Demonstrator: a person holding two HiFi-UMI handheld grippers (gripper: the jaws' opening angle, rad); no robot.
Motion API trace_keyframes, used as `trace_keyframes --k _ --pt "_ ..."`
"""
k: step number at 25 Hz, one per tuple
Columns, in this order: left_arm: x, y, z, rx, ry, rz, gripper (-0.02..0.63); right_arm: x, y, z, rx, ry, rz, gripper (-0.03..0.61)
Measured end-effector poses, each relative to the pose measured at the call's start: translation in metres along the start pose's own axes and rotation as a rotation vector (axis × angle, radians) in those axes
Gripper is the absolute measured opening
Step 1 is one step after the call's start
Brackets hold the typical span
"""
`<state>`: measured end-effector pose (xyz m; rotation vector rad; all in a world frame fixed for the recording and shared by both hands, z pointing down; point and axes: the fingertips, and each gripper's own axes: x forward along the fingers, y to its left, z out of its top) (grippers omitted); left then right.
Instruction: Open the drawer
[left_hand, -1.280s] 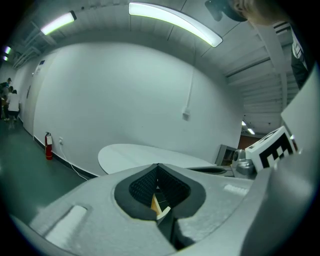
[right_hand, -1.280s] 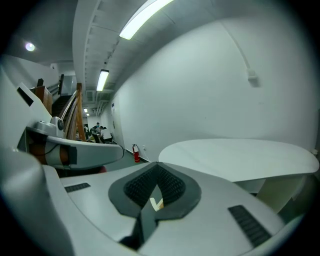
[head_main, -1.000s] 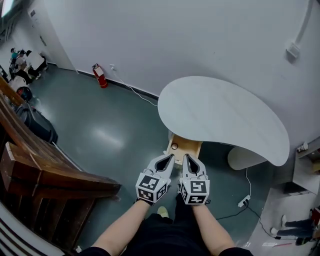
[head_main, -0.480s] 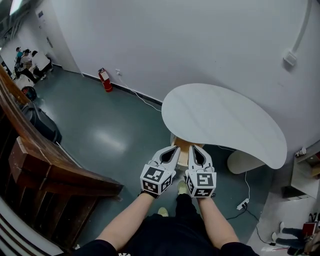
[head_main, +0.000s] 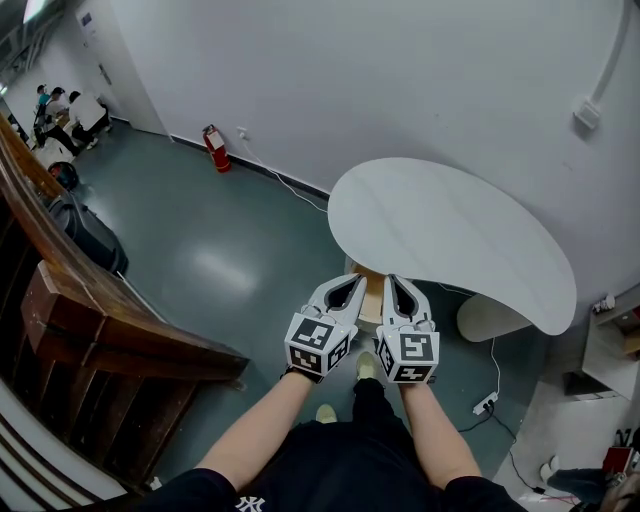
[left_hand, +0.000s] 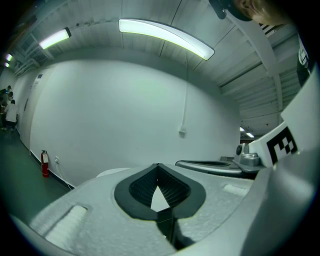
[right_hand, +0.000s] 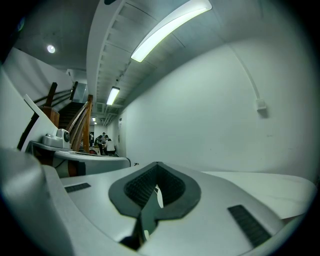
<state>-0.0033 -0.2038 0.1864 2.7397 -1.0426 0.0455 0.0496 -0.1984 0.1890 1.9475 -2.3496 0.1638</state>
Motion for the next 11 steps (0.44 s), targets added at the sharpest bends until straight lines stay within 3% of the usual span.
trace_keyframes --k 11 --pt "0.027 0.01 -0.003 -0.011 0.012 0.017 0.006 0.022 -0.017 -0.006 0.005 0.02 0.015 0.014"
